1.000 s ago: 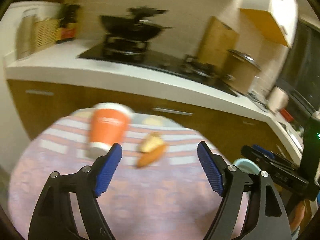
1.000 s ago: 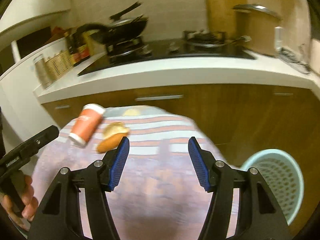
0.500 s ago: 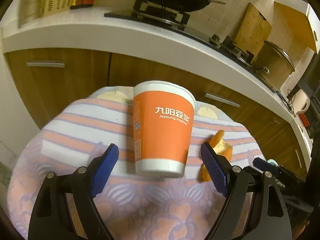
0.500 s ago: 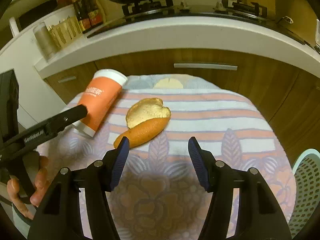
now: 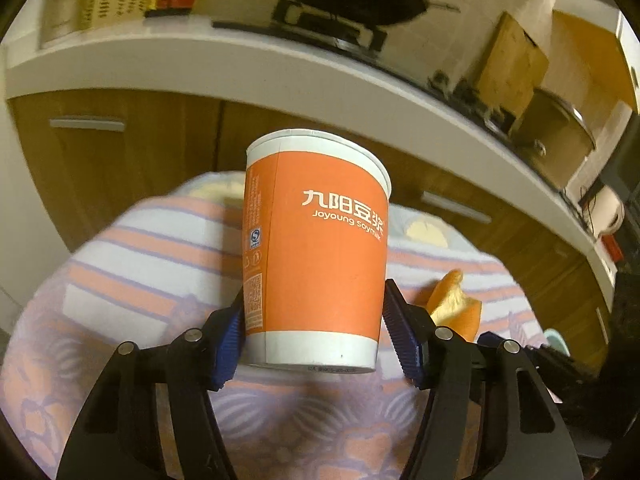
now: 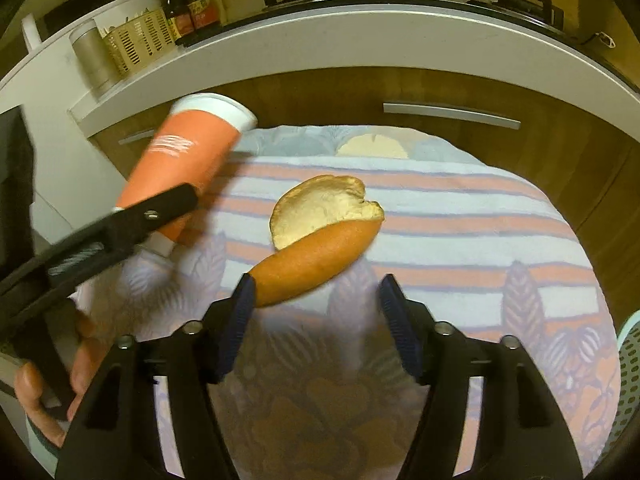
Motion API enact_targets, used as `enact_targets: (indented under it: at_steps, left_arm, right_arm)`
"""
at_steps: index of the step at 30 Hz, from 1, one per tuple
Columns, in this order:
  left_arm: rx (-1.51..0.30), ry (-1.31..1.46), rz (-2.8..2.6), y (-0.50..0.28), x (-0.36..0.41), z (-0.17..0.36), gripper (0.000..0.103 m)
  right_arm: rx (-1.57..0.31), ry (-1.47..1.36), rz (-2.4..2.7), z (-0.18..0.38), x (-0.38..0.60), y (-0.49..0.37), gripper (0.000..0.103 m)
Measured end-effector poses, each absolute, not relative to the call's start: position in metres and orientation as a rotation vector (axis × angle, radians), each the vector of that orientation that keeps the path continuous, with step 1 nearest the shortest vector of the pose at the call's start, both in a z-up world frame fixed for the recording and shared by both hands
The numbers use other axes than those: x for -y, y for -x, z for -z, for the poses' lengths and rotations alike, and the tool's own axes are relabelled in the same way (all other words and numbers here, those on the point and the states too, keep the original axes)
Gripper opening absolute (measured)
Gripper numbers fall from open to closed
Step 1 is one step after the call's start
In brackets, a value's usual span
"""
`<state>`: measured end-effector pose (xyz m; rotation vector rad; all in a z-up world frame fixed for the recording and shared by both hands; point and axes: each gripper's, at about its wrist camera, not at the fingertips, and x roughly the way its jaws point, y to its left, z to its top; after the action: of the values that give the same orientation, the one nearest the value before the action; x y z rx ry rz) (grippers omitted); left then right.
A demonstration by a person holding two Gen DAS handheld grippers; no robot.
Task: Collect trash
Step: 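Grasp the orange paper cup with the left tool while the right tool grasps the bread bun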
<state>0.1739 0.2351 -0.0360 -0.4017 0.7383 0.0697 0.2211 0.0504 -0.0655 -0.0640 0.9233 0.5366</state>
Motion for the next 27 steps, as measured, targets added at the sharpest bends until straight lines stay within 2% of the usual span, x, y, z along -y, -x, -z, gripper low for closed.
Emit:
enact_targets:
  at_steps: [1, 6, 14, 15, 17, 18, 19, 22, 25, 27]
  left_arm:
    - [-0.726, 0.413, -0.073, -0.171, -0.238, 0.033, 0.061]
    - [-0.682, 0.447, -0.107, -0.164, -0.253, 0.026, 0.061]
    - [-0.638, 0.471, -0.152, -0.155, -0.269, 0.019, 0.061]
    - [-0.636, 0.469, -0.155, -0.155, -0.269, 0.018, 0.061]
    - [-0.637, 0.471, -0.151, -0.155, -0.269, 0.019, 0.061]
    - [-0.639, 0.469, -0.147, -0.156, -0.268, 0.019, 0.061]
    - [-0.641, 0.464, -0.145, -0.156, -0.266, 0.019, 0.061]
    - [-0.642, 0.448, -0.129, -0.155, -0.256, 0.019, 0.061]
    - [-0.637, 0.413, -0.110, -0.158, -0.243, 0.013, 0.061]
    - [-0.631, 0.398, -0.094, -0.159, -0.235, 0.009, 0.061]
  right_arm:
    - [-0.921, 0.059, -0.529, 0.066, -0.054, -0.225, 0.071]
    - [-0.936, 0.029, -0.525, 0.071, -0.072, -0.240, 0.077]
    - [-0.904, 0.056, -0.520, 0.068, -0.095, -0.248, 0.079]
    - [-0.904, 0.052, -0.517, 0.067, -0.094, -0.250, 0.077]
    - [-0.895, 0.060, -0.497, 0.068, -0.091, -0.249, 0.063]
    - [-0.889, 0.074, -0.486, 0.068, -0.090, -0.248, 0.044]
    - [-0.881, 0.084, -0.490, 0.067, -0.090, -0.248, 0.037]
    - [-0.863, 0.076, -0.495, 0.064, -0.084, -0.244, 0.026]
    - [-0.833, 0.065, -0.479, 0.055, -0.072, -0.238, 0.020]
    - [-0.820, 0.051, -0.479, 0.046, -0.063, -0.233, 0.019]
